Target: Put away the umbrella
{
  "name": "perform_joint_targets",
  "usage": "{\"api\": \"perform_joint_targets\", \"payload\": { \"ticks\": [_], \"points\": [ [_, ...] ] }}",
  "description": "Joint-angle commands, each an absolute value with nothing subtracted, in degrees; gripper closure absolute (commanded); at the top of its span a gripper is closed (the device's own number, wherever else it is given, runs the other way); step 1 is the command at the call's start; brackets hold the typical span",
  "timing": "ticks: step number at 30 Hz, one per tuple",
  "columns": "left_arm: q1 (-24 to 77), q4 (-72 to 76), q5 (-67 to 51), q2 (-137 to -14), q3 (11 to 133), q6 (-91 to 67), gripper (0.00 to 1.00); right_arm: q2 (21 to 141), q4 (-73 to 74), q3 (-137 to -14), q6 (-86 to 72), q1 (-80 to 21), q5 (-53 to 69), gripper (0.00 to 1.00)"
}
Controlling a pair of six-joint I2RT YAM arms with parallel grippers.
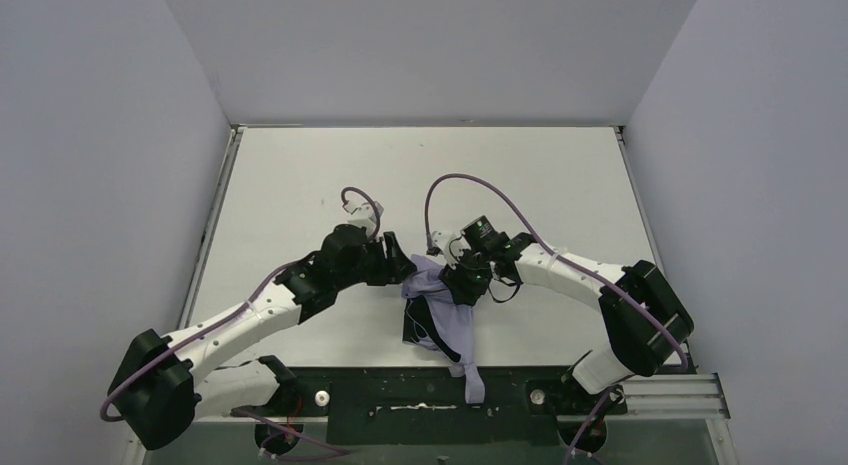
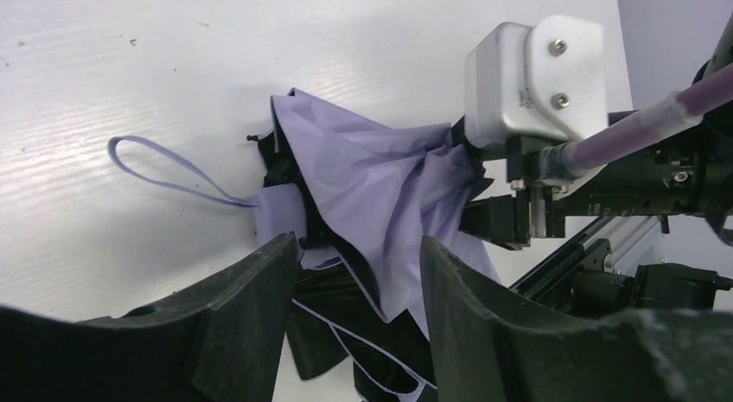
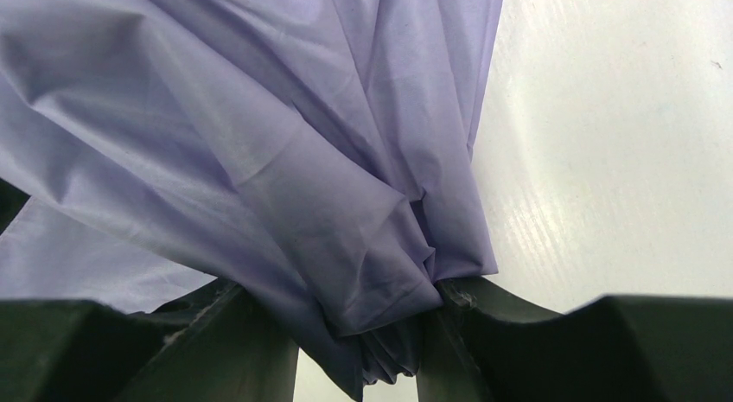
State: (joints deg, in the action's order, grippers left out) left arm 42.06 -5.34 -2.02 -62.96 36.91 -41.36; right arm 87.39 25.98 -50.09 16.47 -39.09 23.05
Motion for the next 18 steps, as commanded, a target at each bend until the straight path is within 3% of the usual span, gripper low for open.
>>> {"api": "perform_joint_targets", "payload": {
  "ticks": [1,8,18],
  "points": [
    [43.27,-2.54,-2.88,-65.74,42.18,-41.9,0.52,87.23,23.87,-50.1,17.02,-39.55,18.84,0.76],
    [44.33,-1.61,-6.26,-70.82,44.06,-41.84,0.7,87.34,23.29,-50.01,16.36,-39.55,19.34,0.75],
    [46.27,-3.96,-6.87,-70.93,43.8,-42.08,0.64,87.6,23.08,-49.99,16.35,-39.51,19.34,0.75]
  ]
}}
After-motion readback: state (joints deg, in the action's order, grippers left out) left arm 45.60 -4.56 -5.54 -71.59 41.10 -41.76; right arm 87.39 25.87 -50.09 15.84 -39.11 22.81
